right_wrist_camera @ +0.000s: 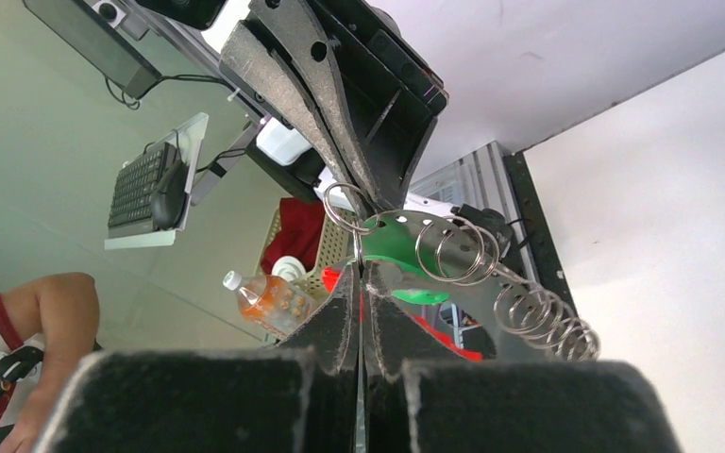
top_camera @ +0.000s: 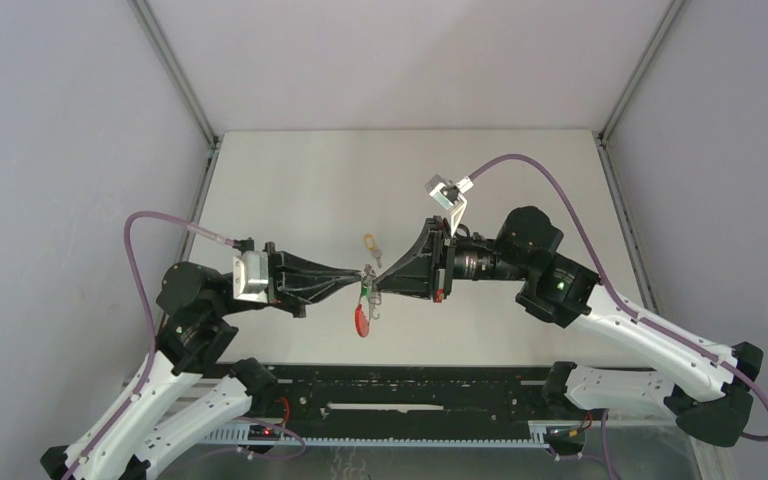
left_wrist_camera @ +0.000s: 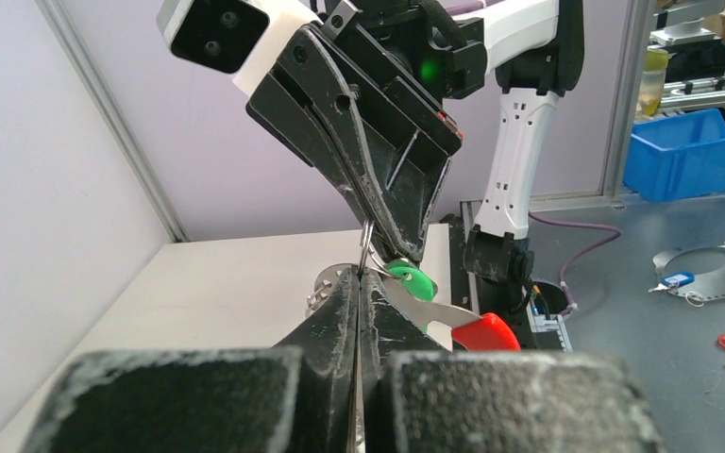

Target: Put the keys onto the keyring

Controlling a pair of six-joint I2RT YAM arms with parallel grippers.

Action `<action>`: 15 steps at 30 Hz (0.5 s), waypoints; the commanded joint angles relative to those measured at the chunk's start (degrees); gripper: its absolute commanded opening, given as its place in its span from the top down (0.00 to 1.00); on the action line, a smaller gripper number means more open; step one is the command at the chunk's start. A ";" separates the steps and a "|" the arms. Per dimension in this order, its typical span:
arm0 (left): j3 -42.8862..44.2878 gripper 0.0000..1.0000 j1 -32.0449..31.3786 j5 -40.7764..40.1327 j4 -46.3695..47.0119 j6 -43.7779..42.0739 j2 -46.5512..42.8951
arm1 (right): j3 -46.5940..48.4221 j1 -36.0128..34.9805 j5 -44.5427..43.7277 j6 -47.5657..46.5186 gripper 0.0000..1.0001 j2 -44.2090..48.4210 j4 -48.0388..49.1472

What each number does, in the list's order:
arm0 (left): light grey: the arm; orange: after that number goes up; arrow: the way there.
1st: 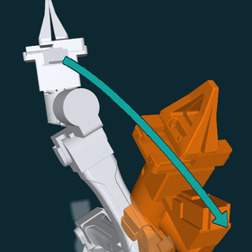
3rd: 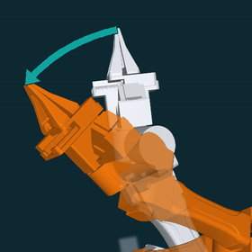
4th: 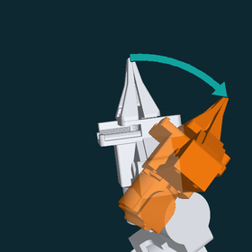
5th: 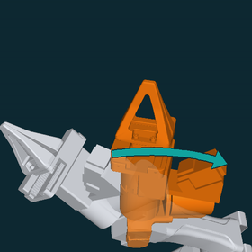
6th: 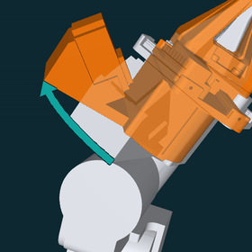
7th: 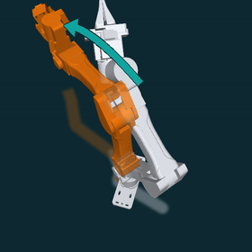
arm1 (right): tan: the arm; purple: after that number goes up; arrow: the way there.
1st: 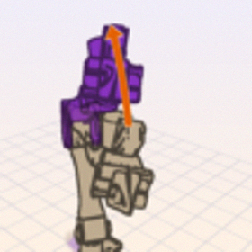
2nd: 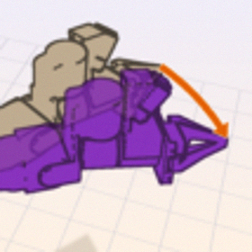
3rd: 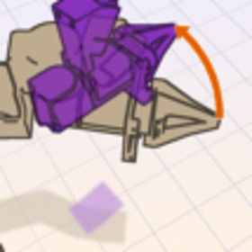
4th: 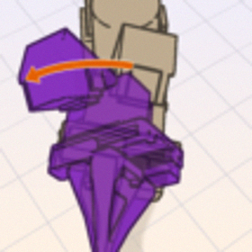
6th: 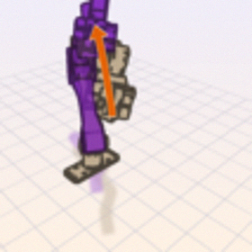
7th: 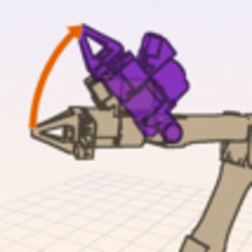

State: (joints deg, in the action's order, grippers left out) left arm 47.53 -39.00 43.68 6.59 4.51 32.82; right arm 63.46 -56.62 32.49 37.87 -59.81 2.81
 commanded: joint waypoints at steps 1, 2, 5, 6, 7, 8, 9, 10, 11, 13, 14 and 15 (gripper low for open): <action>-0.52 1.00 -0.16 2.56 2.79 -0.90 -0.32 | 0.26 1.07 1.60 1.59 1.00 0.06 1.08; -0.51 1.00 -0.14 3.06 2.85 -1.03 -0.37 | 0.26 1.27 1.94 1.78 1.00 -0.09 0.92; -0.43 1.00 -0.17 4.33 2.90 -1.42 -0.34 | 0.26 1.83 3.20 2.82 1.00 -0.68 1.32; -0.38 1.00 -0.12 4.51 2.86 -1.48 -0.38 | 0.26 1.94 3.68 3.09 1.00 -0.92 1.71; -0.41 1.00 -0.16 4.61 2.90 -1.52 -0.37 | 0.25 1.99 4.28 3.45 1.00 -1.18 2.11; -0.44 1.00 -0.11 4.65 2.90 -1.57 -0.45 | 0.26 2.03 4.86 3.75 1.00 -1.49 2.53; -0.42 1.00 -0.15 4.72 3.02 -1.61 -0.44 | 0.26 2.04 5.36 4.07 1.00 -1.79 2.77; -0.37 1.00 -0.15 4.74 3.14 -1.61 -0.44 | 0.22 2.05 5.65 4.25 1.00 -2.04 2.81; -0.34 1.00 -0.17 4.79 3.23 -1.61 -0.39 | 0.23 2.09 5.86 4.38 1.00 -2.32 2.82; -0.25 1.00 -0.13 5.20 3.34 -1.61 -0.43 | 0.21 2.13 6.59 4.70 1.00 -2.94 3.13; -0.24 1.00 -0.12 5.36 3.42 -1.61 -0.39 | 0.26 2.13 7.12 4.98 1.00 -3.25 3.54; -0.28 1.00 -0.18 5.36 3.43 -1.61 -0.41 | 0.26 2.13 7.41 5.21 1.00 -3.39 3.83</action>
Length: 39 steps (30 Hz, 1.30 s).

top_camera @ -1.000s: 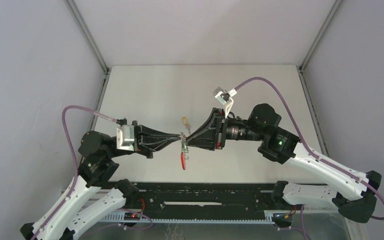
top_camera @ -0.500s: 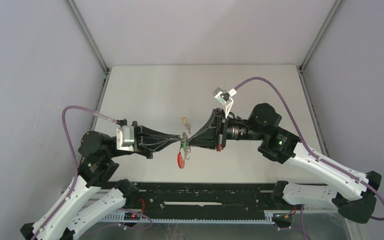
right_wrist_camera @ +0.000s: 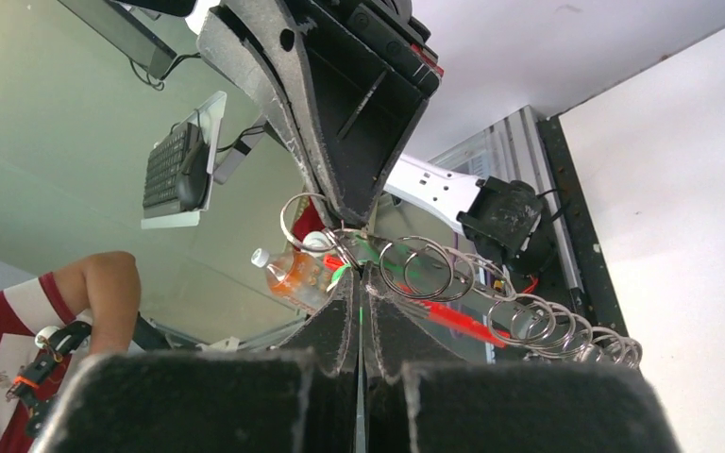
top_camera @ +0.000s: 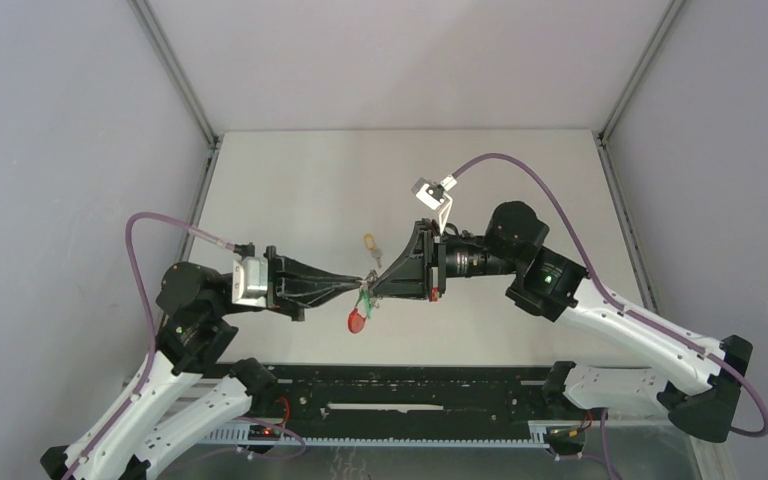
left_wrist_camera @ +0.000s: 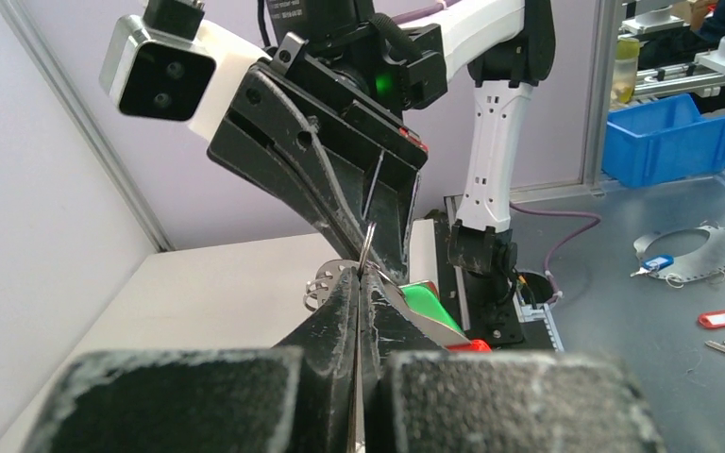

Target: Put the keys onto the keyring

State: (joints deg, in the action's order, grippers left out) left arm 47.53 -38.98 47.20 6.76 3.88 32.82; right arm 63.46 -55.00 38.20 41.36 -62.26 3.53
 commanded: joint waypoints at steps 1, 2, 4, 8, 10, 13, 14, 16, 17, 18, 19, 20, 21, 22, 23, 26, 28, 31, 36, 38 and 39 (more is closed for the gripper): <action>-0.21 1.00 -0.15 1.92 3.25 -1.02 -0.41 | 0.23 0.59 1.85 1.78 1.00 -1.01 3.29; -0.28 1.00 -0.18 2.03 3.25 -1.18 -0.39 | 0.21 0.71 2.00 1.85 1.00 -1.04 3.36; -0.26 1.00 -0.15 2.15 3.23 -1.24 -0.43 | 0.26 0.92 2.12 1.98 1.00 -0.96 3.33; -0.17 1.00 -0.14 3.13 2.86 -1.70 -0.30 | 0.26 1.57 2.75 2.20 1.00 -0.49 3.83; -0.11 1.00 -0.16 3.84 2.45 -1.92 -0.13 | 0.26 2.41 2.88 2.18 1.00 0.12 3.70; -0.03 1.00 -0.18 5.76 1.55 -2.46 0.03 | 0.33 3.90 3.66 2.78 1.00 0.79 4.31; 0.01 1.00 -0.15 6.36 1.21 -2.74 0.13 | 0.70 4.15 3.98 2.73 1.00 0.70 4.18; 0.00 1.00 -0.16 6.66 0.86 -3.10 0.22 | 2.12 4.21 4.52 2.15 1.00 0.08 2.96; 0.02 1.00 -0.16 6.75 0.68 -3.29 0.23 | 2.67 4.20 4.95 2.00 1.00 -0.30 2.61; 0.09 1.00 -0.15 6.81 0.44 -3.41 0.35 | 3.20 4.08 5.41 1.94 1.00 -0.80 2.43; 0.11 1.00 -0.18 6.77 0.30 -3.44 0.44 | 3.58 3.98 5.74 1.89 1.00 -1.07 2.27; 0.11 1.00 -0.22 6.81 0.27 -3.51 0.56 | 4.15 3.88 6.13 1.67 1.00 -1.36 1.92; 0.14 1.00 -0.23 6.86 0.19 -3.57 0.60 | 4.50 3.78 6.28 1.38 1.00 -1.68 1.40; 0.10 1.00 -0.24 6.85 0.14 -3.68 0.59 | 4.77 3.69 6.51 1.18 1.00 -1.93 0.91; 0.11 1.00 -0.20 6.87 -0.01 -3.78 0.66 | 4.83 3.60 6.70 1.16 1.00 -2.05 0.84; 0.27 1.00 -0.21 7.03 -1.31 -4.91 0.97 | 5.25 3.26 7.38 1.31 1.00 -2.46 1.26; 0.37 1.00 -0.22 6.59 -2.22 -6.14 1.02 | 5.88 2.94 7.74 1.12 1.00 -2.83 0.62; 0.46 1.00 -0.19 5.53 -3.58 -7.65 1.02 | 6.21 2.88 8.45 1.09 1.00 -2.91 0.43; 0.49 1.00 -0.19 0.30 -4.04 -7.51 0.50 | 7.14 3.25 4.56 -3.97 0.66 -0.08 -6.29; 0.59 1.00 -0.14 -3.90 -3.89 -6.39 0.55 | 8.50 3.68 0.20 -8.75 0.08 1.95 -11.74; 0.59 1.00 -0.20 -6.02 -3.79 -5.69 0.63 | 9.50 3.75 -2.88 -11.66 0.01 2.92 -14.80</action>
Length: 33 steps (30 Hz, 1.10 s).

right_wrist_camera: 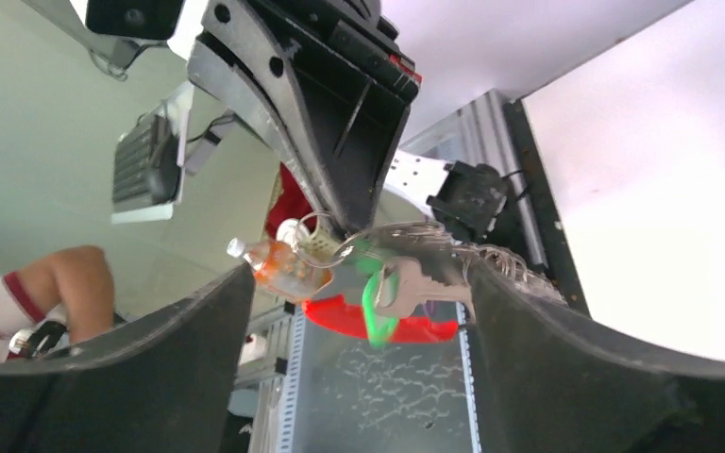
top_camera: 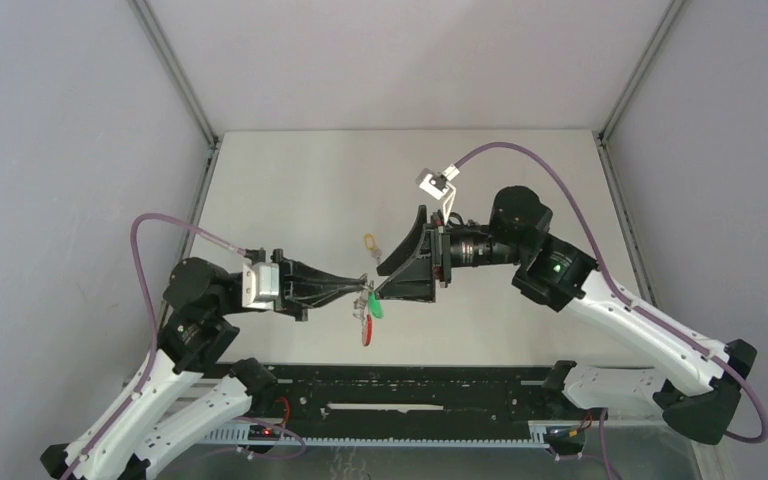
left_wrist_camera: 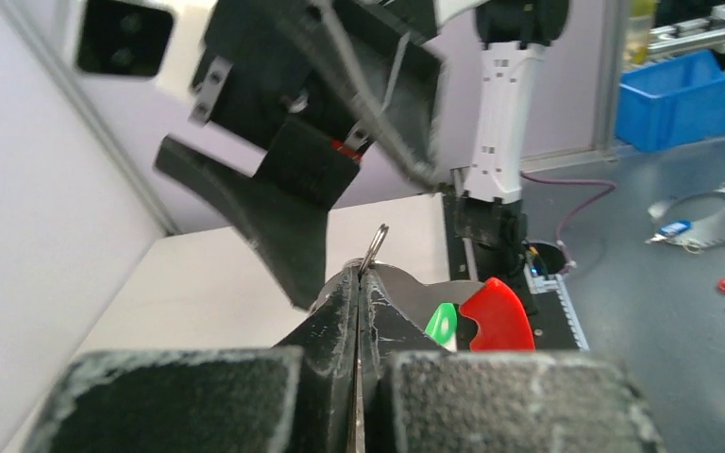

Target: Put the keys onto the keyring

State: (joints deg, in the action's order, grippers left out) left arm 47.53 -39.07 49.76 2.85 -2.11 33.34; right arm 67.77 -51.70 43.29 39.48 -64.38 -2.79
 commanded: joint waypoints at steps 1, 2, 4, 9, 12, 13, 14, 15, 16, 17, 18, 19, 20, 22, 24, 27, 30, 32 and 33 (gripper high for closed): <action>0.51 1.00 -0.12 -10.74 0.13 0.80 0.13 | 5.90 0.23 -12.04 -12.56 0.00 6.14 -11.44; 0.27 1.00 -0.10 -12.60 0.14 1.23 0.14 | 6.23 -0.29 -16.26 -15.38 0.00 7.23 -13.35; -0.26 1.00 -0.15 -16.05 0.18 1.68 0.18 | 6.29 -3.28 -25.15 -20.05 0.00 8.96 -16.63; -0.30 1.00 -0.09 -23.08 0.42 1.70 0.66 | 6.18 -15.39 -46.04 -30.98 0.00 7.96 -19.59; 0.41 1.00 -0.12 -23.38 0.55 1.68 1.29 | 6.25 -19.07 -52.71 -34.36 0.02 5.45 -19.94; 0.54 1.00 -0.12 -23.17 0.72 1.75 1.29 | 6.25 -19.47 -53.49 -35.18 0.05 4.70 -20.04; 0.56 1.00 -0.05 -23.13 0.93 1.71 1.42 | 6.25 -19.87 -54.27 -35.74 0.07 3.88 -20.00; 0.70 1.00 -0.11 -23.08 1.00 1.75 1.46 | 6.27 -20.33 -55.28 -36.25 0.11 3.18 -19.86; 0.78 1.00 -0.06 -23.19 1.09 1.75 1.44 | 6.25 -20.69 -55.96 -36.70 0.14 2.50 -19.62; 0.87 1.00 -0.07 -23.30 1.08 1.69 1.46 | 6.27 -21.01 -56.44 -36.91 0.17 1.79 -19.24; 0.94 1.00 -0.11 -23.46 1.10 1.71 1.42 | 6.24 -21.22 -56.75 -36.87 0.19 1.26 -18.86; 0.98 1.00 -0.12 -23.55 1.05 1.68 1.36 | 6.22 -21.51 -56.87 -36.81 0.20 0.67 -18.50; 1.01 1.00 -0.07 -23.50 1.10 1.74 1.32 | 6.17 -21.71 -56.89 -36.69 0.20 -0.04 -18.08; 1.07 1.00 -0.07 -23.59 1.17 1.75 1.35 | 6.21 -21.86 -57.07 -36.01 0.21 -1.11 -17.56; 0.97 1.00 -0.08 -23.50 1.34 1.71 1.32 | 6.20 -21.94 -57.21 -35.17 0.24 -2.11 -17.16; 0.90 1.00 -0.09 -23.13 1.62 1.71 1.20 | 5.69 -21.95 -57.69 -33.27 0.41 -3.14 -15.69; 0.90 1.00 -0.07 -23.13 1.72 1.69 1.13 | 4.77 -21.31 -56.32 -31.91 0.83 -3.43 -14.37; 0.90 1.00 -0.05 -23.23 1.95 1.65 0.94 | 4.74 -20.13 -54.63 -30.57 1.00 -3.16 -14.92; 0.90 1.00 -0.07 -23.25 1.98 1.29 0.76 | 4.75 -19.34 -53.04 -29.78 1.00 -2.75 -15.32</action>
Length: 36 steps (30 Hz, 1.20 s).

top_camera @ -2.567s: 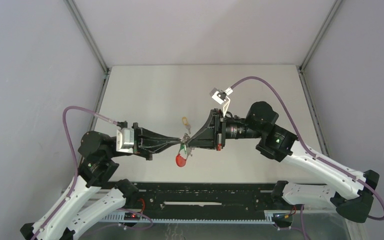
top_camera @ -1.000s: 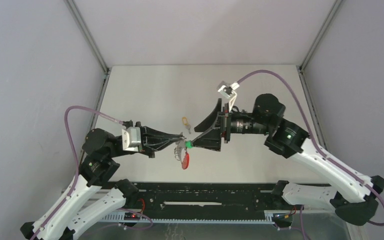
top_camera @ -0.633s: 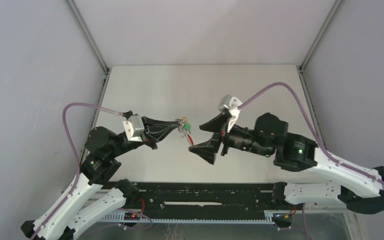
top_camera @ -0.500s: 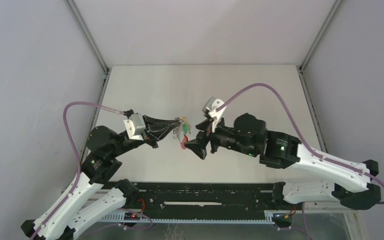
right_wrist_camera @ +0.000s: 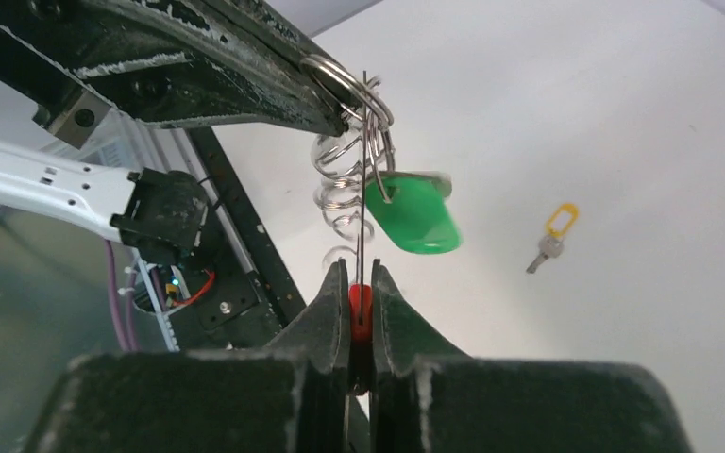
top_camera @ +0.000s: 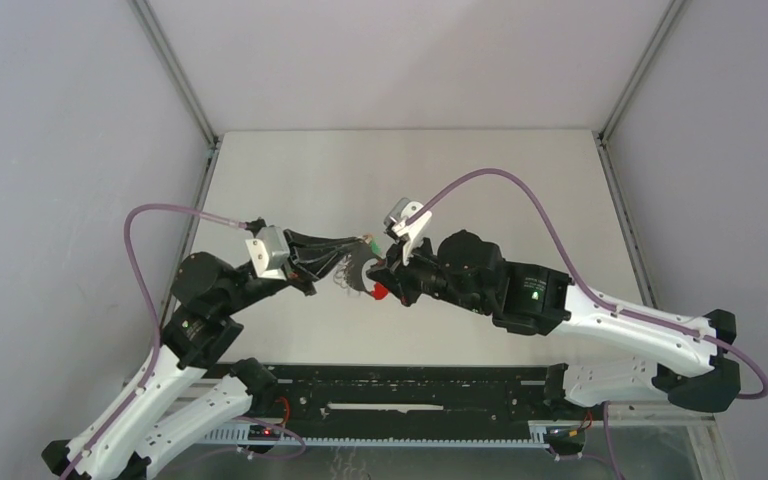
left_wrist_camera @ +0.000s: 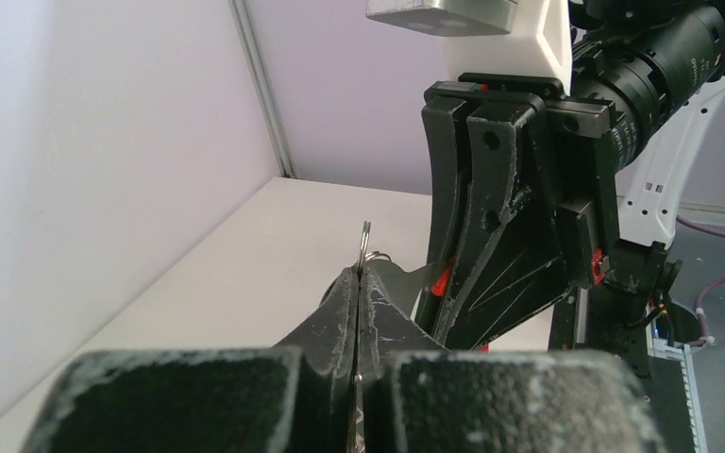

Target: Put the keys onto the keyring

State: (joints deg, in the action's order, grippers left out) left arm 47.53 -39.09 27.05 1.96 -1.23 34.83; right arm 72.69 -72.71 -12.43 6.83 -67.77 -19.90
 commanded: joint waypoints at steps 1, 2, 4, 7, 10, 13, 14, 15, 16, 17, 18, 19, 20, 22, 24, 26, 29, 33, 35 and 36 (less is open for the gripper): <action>0.99 1.00 -0.07 -0.29 2.83 -0.33 -0.73 | -0.17 2.84 5.26 3.70 1.00 1.21 1.49; 0.94 1.00 -0.03 -0.24 2.69 -1.33 -0.87 | -0.13 4.12 8.18 5.01 1.00 1.89 1.06; 0.90 0.81 -0.11 -1.15 2.01 -3.85 -1.22 | -0.17 8.02 17.11 9.24 1.00 3.30 -0.04; 0.96 0.34 -0.04 -2.30 0.86 -8.33 -2.17 | -0.17 15.43 29.05 15.38 1.00 5.04 -1.11; 2.05 0.01 -0.08 -0.15 -1.16 -14.20 -3.47 | -0.10 21.02 37.76 20.59 1.00 5.94 -2.15; 4.12 0.00 -0.04 5.16 -7.45 -22.42 -4.54 | 0.37 25.57 44.06 25.20 1.00 5.82 -3.69; 4.22 0.00 -0.04 8.22 -9.85 -25.68 -5.44 | 0.38 26.66 45.69 26.72 1.00 5.74 -3.83; 3.86 0.00 -0.08 11.69 -12.67 -30.20 -6.16 | 0.41 27.60 47.46 28.52 1.00 5.47 -3.84; 3.04 0.00 -0.09 15.85 -15.37 -34.82 -7.04 | 0.43 28.37 49.23 30.02 1.00 5.19 -3.45; 2.08 0.00 -0.11 18.23 -17.53 -39.45 -7.81 | 0.44 29.05 50.92 31.65 1.00 4.74 -3.13; 1.10 0.00 -0.12 19.58 -19.62 -43.95 -8.50 | 0.42 29.51 52.57 33.45 1.00 4.22 -2.82; 0.53 0.00 -0.21 20.25 -22.16 -48.67 -8.91 | 0.44 29.95 54.28 34.44 1.00 3.70 -2.70; 0.39 0.01 -0.33 20.60 -25.52 -55.19 -9.02 | 0.42 30.47 56.11 35.46 1.00 3.15 -2.69; 0.64 0.05 -0.45 21.00 -31.54 -67.88 -9.10 | 0.44 31.28 58.38 37.49 1.00 1.95 -3.04; 0.14 0.11 -0.55 21.28 -33.61 -77.28 -9.54 | 0.42 31.82 60.56 39.53 1.00 0.37 -2.29; -0.83 0.12 -0.63 21.58 -35.31 -86.92 -9.73 | 0.44 32.01 62.41 41.58 1.00 -0.87 -0.69; -0.60 0.13 -0.67 21.41 -41.93 -98.95 -9.02 | 0.42 32.34 64.82 44.16 1.00 -2.47 1.98; -2.97 0.12 -0.85 22.60 -42.07 -106.49 -9.33 | 0.43 32.28 65.64 45.65 1.00 -3.88 3.70; -4.29 0.12 -1.34 23.09 -40.52 -108.38 -9.26 | 0.39 32.13 65.77 45.87 1.00 -4.43 4.27; -4.63 0.14 -1.70 22.94 -39.52 -108.52 -8.84 | 0.42 32.03 65.66 45.90 1.00 -4.59 4.49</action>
State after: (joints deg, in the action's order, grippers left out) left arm 45.63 -39.70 47.81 -37.82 -98.87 25.45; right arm 72.05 -40.77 50.22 50.00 -72.51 -20.12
